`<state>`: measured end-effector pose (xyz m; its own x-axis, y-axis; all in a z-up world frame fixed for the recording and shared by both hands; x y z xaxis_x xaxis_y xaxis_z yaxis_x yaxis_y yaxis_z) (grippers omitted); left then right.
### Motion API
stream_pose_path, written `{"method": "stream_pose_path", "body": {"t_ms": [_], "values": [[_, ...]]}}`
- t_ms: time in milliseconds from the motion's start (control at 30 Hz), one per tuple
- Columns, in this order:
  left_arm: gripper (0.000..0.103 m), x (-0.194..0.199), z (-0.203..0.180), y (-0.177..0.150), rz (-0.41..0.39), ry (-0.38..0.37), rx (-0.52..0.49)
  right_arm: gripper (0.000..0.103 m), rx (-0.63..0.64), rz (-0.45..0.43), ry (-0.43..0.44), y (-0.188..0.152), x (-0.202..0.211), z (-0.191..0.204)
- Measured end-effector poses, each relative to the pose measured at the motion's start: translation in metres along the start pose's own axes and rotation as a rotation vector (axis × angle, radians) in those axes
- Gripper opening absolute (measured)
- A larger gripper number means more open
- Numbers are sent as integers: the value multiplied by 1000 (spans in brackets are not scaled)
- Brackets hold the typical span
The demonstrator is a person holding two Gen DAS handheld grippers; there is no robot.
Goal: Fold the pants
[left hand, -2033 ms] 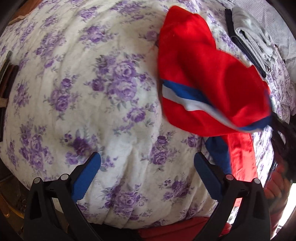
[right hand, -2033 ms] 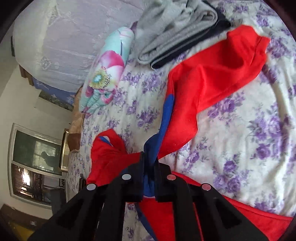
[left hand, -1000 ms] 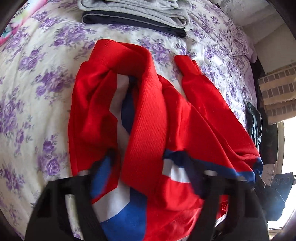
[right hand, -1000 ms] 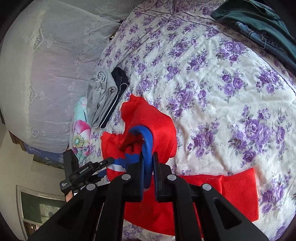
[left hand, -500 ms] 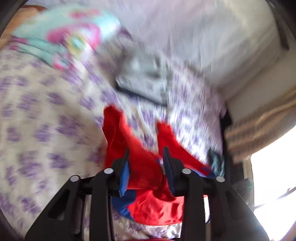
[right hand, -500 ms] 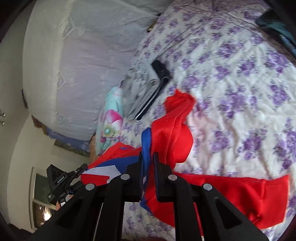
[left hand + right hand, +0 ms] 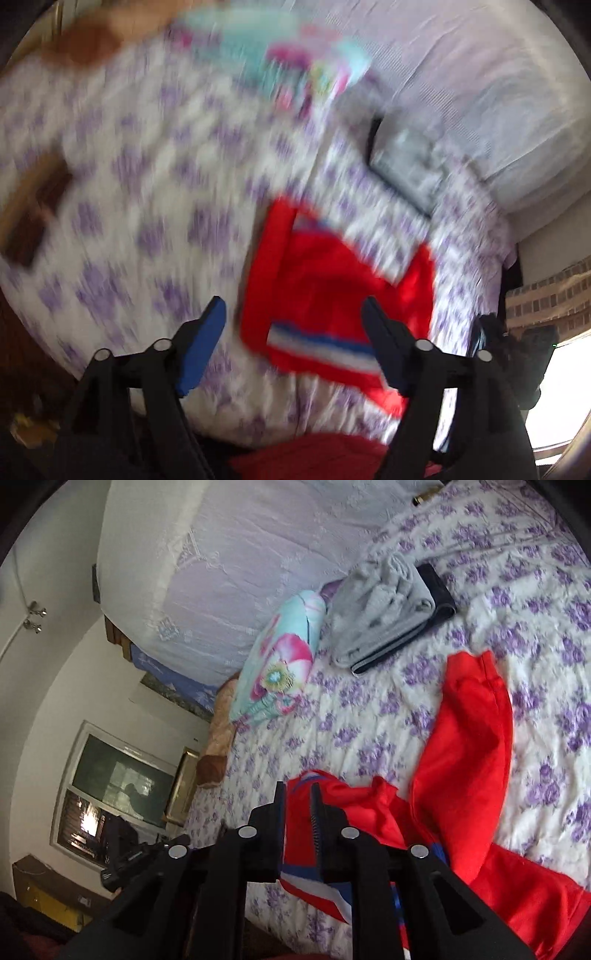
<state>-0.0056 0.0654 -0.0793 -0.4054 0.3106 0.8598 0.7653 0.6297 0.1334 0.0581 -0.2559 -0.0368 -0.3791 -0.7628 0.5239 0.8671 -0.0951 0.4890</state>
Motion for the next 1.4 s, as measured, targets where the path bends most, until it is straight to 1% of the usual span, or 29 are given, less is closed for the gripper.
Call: {"method": "stream_pose_path", "body": {"t_ms": [33,67,100,167,233,300,400,467,500,533,567,600,633,733,800,833,900,967,1000,1067,1133,1233,1300,1333,1400], "values": [[60,-20,10,-13,60,-1,36,47,-16,24,-34,-10,-1,-9],[59,-45,20,-29,141,-14,82,51,-30,33,-44,-18,2,-15],[59,-60,27,-41,190,-31,111,51,-50,42,-49,-24,5,-22],[58,-85,37,-62,268,-58,171,51,-110,25,-66,-28,16,-40],[59,-98,41,-72,300,-105,231,51,-176,1,-64,-26,25,-55],[58,-113,41,-73,304,-136,285,51,-210,-7,-58,-26,32,-63],[58,-132,33,-68,298,-176,331,51,-199,-5,-76,-26,35,-68],[58,-139,25,-62,273,-199,344,51,-189,-9,-99,-26,37,-72],[46,-140,22,-59,255,-195,336,51,-190,-16,-111,-25,37,-76],[25,-139,17,-54,233,-190,320,51,-198,-23,-126,-22,36,-81],[16,-137,13,-52,223,-207,317,51,-212,-30,-139,-19,38,-88],[12,-130,12,-49,210,-230,315,51,-230,-36,-153,-16,37,-96],[12,-121,8,-44,177,-226,296,51,-249,-39,-165,-11,34,-103],[10,-89,-7,-29,63,-175,197,51,-270,-21,-223,-1,16,-121],[10,-67,-13,-21,14,-172,161,51,-272,-16,-262,8,3,-130],[9,-52,-16,-16,-10,-181,156,51,-279,-12,-270,11,-2,-133],[9,-25,-19,-7,-46,-209,158,51,-301,-18,-247,18,-9,-132],[9,10,-18,2,-100,-230,163,52,-296,-35,-219,27,-13,-123],[9,28,-15,4,-132,-231,163,56,-276,-36,-221,32,-14,-120],[9,70,-15,15,-226,-222,149,59,-247,-42,-244,40,-18,-119],[9,109,-11,23,-301,-191,116,60,-265,-38,-272,45,-24,-130],[9,137,-2,28,-340,-158,112,60,-356,-36,-336,44,-32,-163],[9,146,6,28,-354,-153,137,60,-412,-24,-356,35,-38,-181],[9,150,14,28,-358,-151,169,60,-440,-13,-371,29,-41,-189],[9,152,26,25,-352,-154,200,61,-492,7,-330,17,-51,-195]]}}
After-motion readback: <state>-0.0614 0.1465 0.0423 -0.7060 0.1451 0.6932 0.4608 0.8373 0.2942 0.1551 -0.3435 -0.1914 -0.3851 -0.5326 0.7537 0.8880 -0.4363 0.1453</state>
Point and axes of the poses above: each gripper's, at about its wrist camera, not at the fingertips, and x roughly against the way its jaws point, z to its left, y to its top, the point moved 9 cm from there along -x, roughly the way its jaws point, and after that the axes turned 8 degrees about x, right-handed, at the moved point
